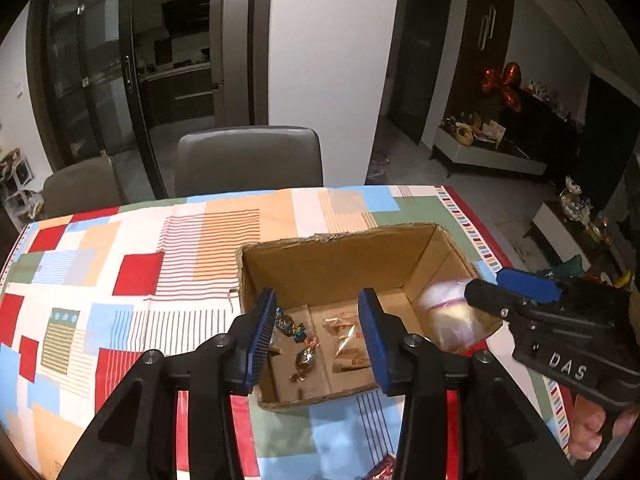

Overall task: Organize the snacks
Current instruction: 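Carry both snacks into the box and open both tools, then move both tools back toward the remaining snacks, then grasp the red chocolate bar with left tool while right tool grasps gold-foil candy, then carry both snacks into the box and open both tools, then move both tools back toward the remaining snacks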

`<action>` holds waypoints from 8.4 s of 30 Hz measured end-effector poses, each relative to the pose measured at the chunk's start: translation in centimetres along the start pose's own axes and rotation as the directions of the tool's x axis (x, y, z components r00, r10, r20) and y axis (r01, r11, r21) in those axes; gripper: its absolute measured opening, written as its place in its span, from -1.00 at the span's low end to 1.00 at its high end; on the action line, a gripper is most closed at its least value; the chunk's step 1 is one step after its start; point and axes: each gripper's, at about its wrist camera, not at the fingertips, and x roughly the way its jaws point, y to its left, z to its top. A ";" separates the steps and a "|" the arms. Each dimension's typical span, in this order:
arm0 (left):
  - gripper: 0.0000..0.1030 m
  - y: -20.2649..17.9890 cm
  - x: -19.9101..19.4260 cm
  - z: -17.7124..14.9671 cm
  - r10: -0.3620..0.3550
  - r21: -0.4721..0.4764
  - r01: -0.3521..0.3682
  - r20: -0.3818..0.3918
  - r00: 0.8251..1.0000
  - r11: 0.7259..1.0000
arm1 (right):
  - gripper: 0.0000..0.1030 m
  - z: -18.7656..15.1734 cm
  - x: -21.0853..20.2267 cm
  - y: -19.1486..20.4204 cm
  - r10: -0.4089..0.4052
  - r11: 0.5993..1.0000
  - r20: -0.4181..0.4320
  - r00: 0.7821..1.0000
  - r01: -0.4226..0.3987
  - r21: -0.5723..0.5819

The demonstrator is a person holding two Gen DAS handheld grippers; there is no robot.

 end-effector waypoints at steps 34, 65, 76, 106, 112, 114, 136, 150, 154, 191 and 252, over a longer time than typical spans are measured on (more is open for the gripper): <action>-0.17 -4.2 -8.4 -10.7 -0.037 0.158 0.035 0.010 0.999 0.987 | -0.17 -12.6 -5.9 0.5 0.096 0.990 -0.059 0.994 -0.102 -0.100; -0.08 -6.7 -1.7 -19.2 -0.116 0.246 0.162 -0.191 0.975 0.956 | -0.17 -20.5 -0.4 -1.0 0.128 0.980 -0.126 0.984 -0.145 -0.137; -0.08 -6.7 2.9 -20.5 -0.121 0.247 0.197 -0.290 0.949 0.949 | -0.17 -20.8 3.2 -1.8 0.102 0.981 -0.190 0.976 -0.131 -0.145; -0.36 -6.7 7.3 -20.9 -0.123 0.211 0.194 -0.309 0.943 0.958 | -0.37 -21.0 6.1 -1.6 0.113 0.978 -0.209 0.971 -0.145 -0.147; -0.58 -6.2 6.7 -20.4 -0.138 0.161 0.192 -0.296 0.945 0.968 | -0.38 -20.8 5.7 -1.7 0.116 0.983 -0.187 0.976 -0.139 -0.117; -0.58 -6.0 6.3 -20.3 -0.140 0.148 0.188 -0.287 0.948 0.971 | -0.38 -20.6 5.4 -1.6 0.119 0.984 -0.178 0.977 -0.140 -0.112; -0.58 -5.5 -3.7 -17.2 -0.143 0.083 0.151 -0.091 0.986 0.985 | -0.38 -18.4 -3.0 -0.3 0.144 0.982 0.017 0.989 -0.141 -0.124; -0.58 -5.3 -9.6 -12.8 -0.127 0.105 0.120 0.066 0.990 0.987 | -0.38 -14.5 -8.9 0.9 0.182 0.977 0.182 0.966 -0.157 -0.145; -0.58 -5.0 -10.4 -11.9 -0.124 0.103 0.115 0.089 0.988 0.988 | -0.38 -13.4 -10.0 1.1 0.186 0.977 0.216 0.959 -0.156 -0.149; -0.57 -1.6 -1.3 -1.2 -0.080 0.061 0.074 0.097 0.992 0.995 | -0.36 -2.1 -3.2 0.0 0.120 0.989 0.243 0.963 -0.094 -0.117; -0.20 -2.3 -12.2 -25.1 -0.098 0.287 0.051 0.154 0.983 0.957 | 0.03 -28.0 -11.1 3.6 0.023 0.980 0.154 0.988 -0.053 0.191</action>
